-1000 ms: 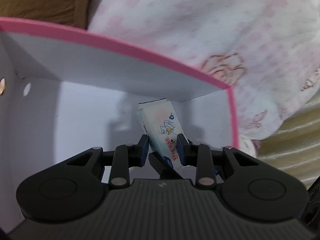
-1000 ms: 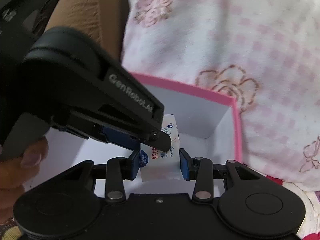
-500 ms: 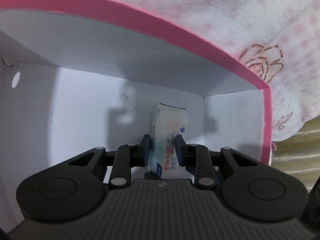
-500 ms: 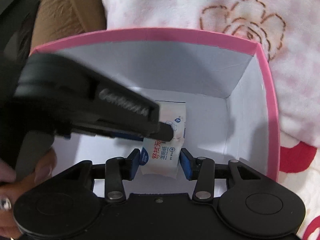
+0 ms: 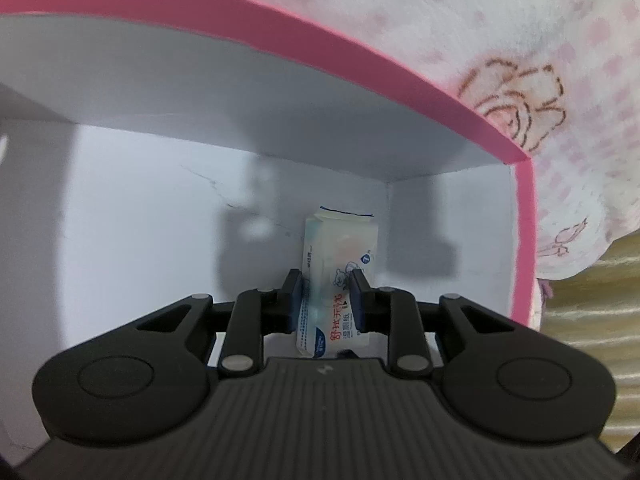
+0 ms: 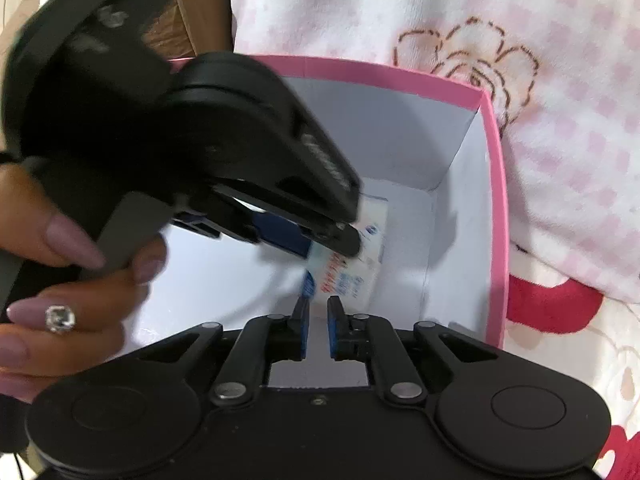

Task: Organize objects
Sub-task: 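Open the left gripper to release the tissue pack in the box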

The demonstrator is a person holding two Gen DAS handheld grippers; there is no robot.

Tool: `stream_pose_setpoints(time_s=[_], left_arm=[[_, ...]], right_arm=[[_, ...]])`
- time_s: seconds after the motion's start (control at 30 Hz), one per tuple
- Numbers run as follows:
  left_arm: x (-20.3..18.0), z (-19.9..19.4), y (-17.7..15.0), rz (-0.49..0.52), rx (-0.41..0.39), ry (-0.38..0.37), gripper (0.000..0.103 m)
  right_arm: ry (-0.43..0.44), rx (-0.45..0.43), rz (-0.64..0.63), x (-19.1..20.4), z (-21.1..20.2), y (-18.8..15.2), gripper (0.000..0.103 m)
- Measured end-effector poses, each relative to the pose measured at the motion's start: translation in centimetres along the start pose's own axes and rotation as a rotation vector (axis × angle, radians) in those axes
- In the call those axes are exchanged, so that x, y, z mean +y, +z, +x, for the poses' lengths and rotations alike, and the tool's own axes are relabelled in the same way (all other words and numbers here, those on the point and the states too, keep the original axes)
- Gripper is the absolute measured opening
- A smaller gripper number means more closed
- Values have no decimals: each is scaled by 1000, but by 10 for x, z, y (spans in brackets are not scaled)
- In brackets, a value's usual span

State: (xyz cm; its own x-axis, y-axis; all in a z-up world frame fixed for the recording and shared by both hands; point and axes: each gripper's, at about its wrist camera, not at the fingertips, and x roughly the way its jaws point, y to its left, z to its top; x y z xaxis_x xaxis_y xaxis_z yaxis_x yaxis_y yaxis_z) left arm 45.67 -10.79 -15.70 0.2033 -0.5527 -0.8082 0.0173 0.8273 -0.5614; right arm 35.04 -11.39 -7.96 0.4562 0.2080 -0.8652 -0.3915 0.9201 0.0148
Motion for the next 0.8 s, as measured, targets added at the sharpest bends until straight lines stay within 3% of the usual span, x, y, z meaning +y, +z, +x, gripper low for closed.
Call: stream_pose_setpoints(time_s=[0.1,0.33,0.47,0.53,0.7,0.77,0.8], left_arm=[[1,1,8,-33,-2,-14,23],[-10,-8,26,18,-33,-25,21],[-15,-20,31,64,-46,-1,21],[-18,-30,29,107,-55,20,21],[-22,-67,20,173,-74,44,22],[-25,-86,6,201,-75,55,22],[-28,-98,-22,218,-79,67,23]], right_arm=[[-34,-11,14,-4,3,0,0],[-65,-50,-1,-3,7,-5,0],[-32,-88,17,-4,-2,-9,1],[-4,-103,42,-7,-13,-13,7],[97,-137,119,-18,-47,-25,11],[110,-143,115,-8,-62,-31,11],[114,-145,111,4,-67,-26,11]])
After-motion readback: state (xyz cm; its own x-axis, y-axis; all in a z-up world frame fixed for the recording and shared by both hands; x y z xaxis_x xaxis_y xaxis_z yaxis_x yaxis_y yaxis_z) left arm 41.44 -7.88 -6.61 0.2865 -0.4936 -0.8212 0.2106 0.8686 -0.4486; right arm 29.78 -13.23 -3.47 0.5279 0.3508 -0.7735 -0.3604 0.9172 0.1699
